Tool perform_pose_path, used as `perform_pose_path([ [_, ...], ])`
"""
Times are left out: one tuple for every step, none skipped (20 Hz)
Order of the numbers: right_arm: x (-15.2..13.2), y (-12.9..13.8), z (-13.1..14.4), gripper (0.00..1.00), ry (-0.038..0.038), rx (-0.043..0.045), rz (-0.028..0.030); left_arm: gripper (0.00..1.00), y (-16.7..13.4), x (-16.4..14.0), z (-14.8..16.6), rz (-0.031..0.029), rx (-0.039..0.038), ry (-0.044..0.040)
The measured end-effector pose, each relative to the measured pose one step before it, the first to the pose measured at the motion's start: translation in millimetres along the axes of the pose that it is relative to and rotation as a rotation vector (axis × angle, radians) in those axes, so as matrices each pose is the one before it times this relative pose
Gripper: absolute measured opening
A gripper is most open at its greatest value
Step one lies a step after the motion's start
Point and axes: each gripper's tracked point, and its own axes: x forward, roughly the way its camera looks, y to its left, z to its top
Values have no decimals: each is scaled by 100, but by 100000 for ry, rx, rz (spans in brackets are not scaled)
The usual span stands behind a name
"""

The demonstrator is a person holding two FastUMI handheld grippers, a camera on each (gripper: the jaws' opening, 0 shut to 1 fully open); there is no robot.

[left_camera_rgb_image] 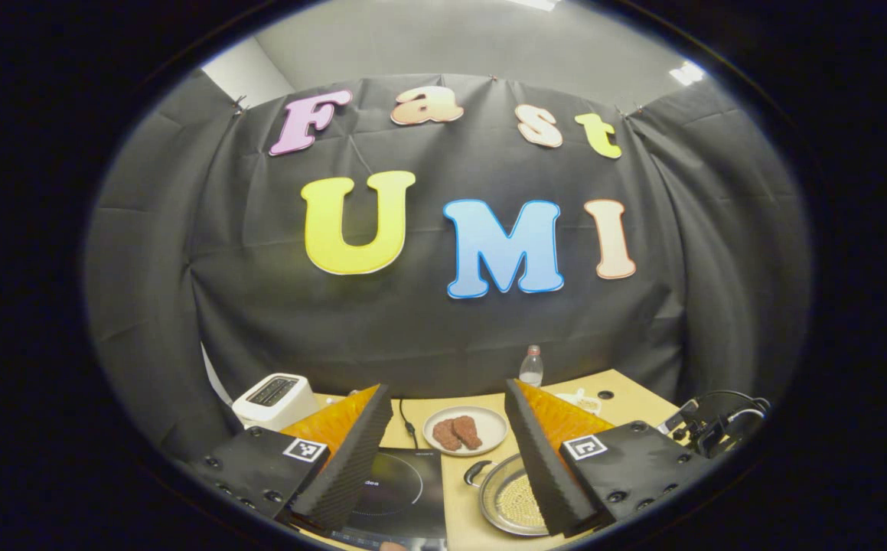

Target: First push the handle of the pot to place it horizontally, then grasp the pot with both hands and set it on the induction cooktop.

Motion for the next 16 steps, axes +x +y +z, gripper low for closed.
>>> perform_pose_path([
  [94, -664, 306, 1, -489, -630, -1389, 95, -78, -75, 13, -236, 253, 57],
  [200, -612, 363, 1, -427, -407, -1287, 95, -155, 95, -118, -322, 139, 89],
  [158, -523, 240, 1, -507, -193, -1039, 95, -163, 92, 85, -237, 92, 275],
  [178, -485, 246, 1, -394, -376, -869, 95, -98, 53, -117, -295, 76, 47],
  [197, -519, 328, 1, -544, -521, -978, 97, -187, 42, 70, -187, 243, 167],
  [274, -569, 394, 1, -463, -614, -1194, 95, -40, 76, -132, -11, 315, 518],
  [349, -497, 205, 2, -722, -1131, -1181, 95, -95, 2, -131, 116, 52, 251],
  [169, -506, 350, 1, -1006, -882, -1179, 95, -195, -37, 102, -227, -245, -7],
  [179, -529, 313, 1, -973, -540, -1255, 95, -185, -29, -6, -282, -107, 197],
  [211, -490, 384, 1, -775, -290, -929, 95, -148, 216, -119, -296, 274, 348],
  [268, -435, 100, 1, -422, -216, -950, 96, -93, -5, -25, -156, 178, 285],
  [213, -456, 276, 1, -169, -106, -778, 96, -140, 115, -55, -228, 10, 118],
  [242, -386, 143, 1, -114, 119, -561, 95, -115, 112, 38, -166, -60, 171],
  [229, -359, 253, 1, -83, 260, -483, 95, -69, 56, -117, -127, -17, 107],
  [357, -343, 235, 1, -247, 582, 0, 95, -53, 60, -41, -82, 157, 128],
  [215, -269, 255, 2, -236, 971, 386, 95, 38, 137, -238, -78, 294, 281],
])
